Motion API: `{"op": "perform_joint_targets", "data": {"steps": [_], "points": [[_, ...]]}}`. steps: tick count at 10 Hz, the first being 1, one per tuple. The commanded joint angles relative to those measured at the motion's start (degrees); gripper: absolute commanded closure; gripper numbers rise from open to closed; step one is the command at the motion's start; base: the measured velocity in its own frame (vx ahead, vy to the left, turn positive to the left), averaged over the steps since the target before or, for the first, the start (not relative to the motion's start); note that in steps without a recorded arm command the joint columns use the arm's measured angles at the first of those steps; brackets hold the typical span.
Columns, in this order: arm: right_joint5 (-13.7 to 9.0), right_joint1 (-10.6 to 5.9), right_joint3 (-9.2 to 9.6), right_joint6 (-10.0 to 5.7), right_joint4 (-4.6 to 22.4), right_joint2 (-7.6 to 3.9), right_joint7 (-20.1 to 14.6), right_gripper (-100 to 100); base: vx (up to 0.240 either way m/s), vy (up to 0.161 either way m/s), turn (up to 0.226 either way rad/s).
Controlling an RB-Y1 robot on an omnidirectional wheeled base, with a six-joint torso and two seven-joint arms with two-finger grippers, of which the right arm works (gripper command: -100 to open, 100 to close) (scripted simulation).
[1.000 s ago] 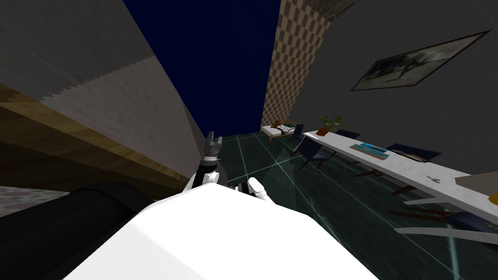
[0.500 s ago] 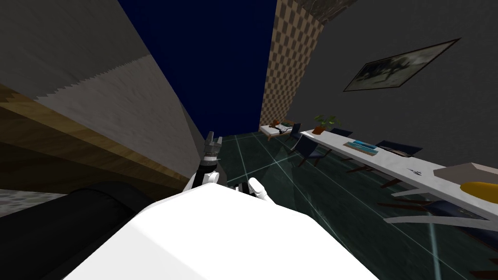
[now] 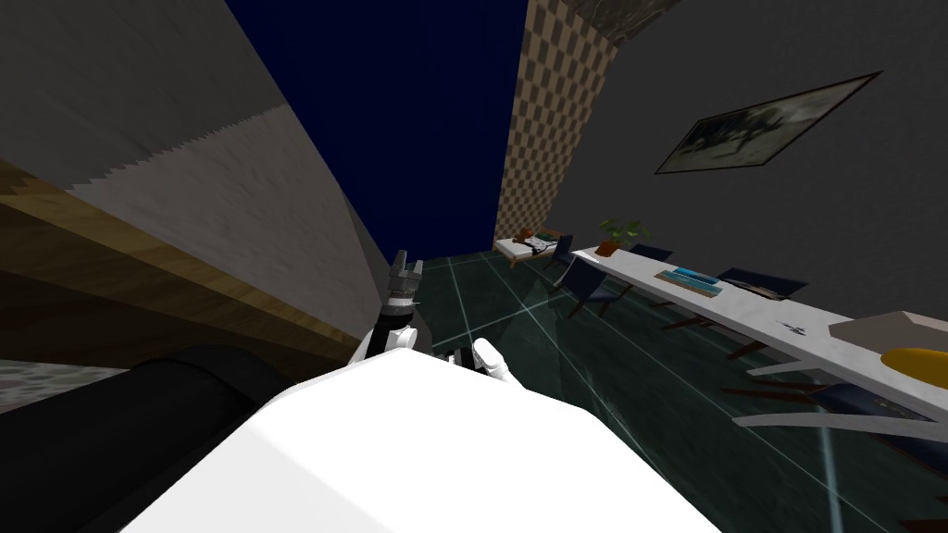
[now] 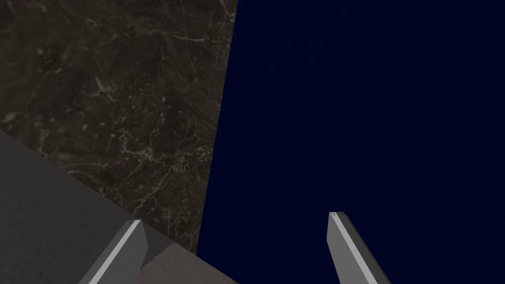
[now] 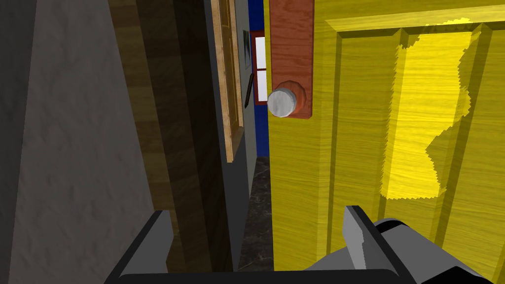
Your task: Push the door open
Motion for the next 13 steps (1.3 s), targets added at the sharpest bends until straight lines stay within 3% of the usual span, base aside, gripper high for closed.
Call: {"op": "perform_joint_targets", "data": {"steps": [1,13], "points": [[0.00,0.00,0.00,0.00,0.00,0.00,0.00,-100,0.000,0.000,0.000],[0.10,0.02,0.20,0.39,-0.19,-0.43,-0.32,-100,-0.006,0.002,-0.021]]}}
